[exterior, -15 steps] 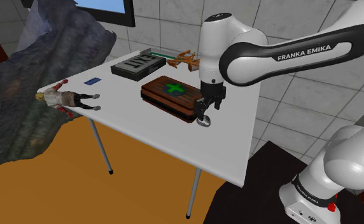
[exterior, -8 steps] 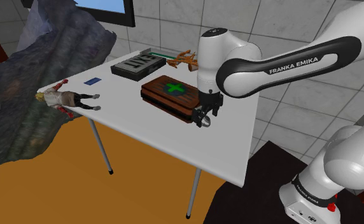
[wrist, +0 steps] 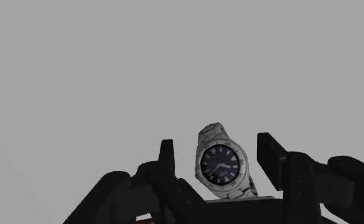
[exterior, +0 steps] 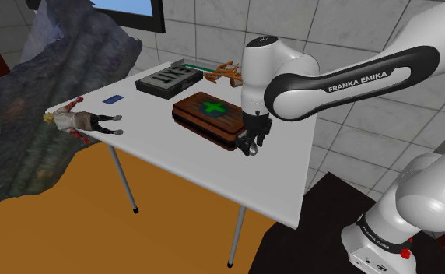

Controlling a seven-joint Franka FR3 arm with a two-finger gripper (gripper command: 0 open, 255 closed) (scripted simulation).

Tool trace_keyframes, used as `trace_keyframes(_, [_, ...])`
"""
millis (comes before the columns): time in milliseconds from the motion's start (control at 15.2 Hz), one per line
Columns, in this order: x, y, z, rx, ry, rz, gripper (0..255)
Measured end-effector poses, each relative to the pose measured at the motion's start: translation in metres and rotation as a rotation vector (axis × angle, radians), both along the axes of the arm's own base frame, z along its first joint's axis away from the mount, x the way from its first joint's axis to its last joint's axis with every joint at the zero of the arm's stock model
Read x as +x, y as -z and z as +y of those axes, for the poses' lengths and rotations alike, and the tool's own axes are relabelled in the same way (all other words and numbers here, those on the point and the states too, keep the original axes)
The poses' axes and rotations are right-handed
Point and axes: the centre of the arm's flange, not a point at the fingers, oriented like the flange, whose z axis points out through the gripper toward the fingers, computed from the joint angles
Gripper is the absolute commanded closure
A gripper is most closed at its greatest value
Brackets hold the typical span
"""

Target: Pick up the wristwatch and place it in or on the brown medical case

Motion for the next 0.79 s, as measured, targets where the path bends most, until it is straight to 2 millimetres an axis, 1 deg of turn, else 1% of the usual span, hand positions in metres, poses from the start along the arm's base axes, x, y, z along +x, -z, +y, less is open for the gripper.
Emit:
trace_keyframes(594, [0.0,0.0,0.0,0.0,0.0,0.0,255])
trace_keyframes(792, [0.0,-0.012,0.0,0.0,0.0,0.0,255])
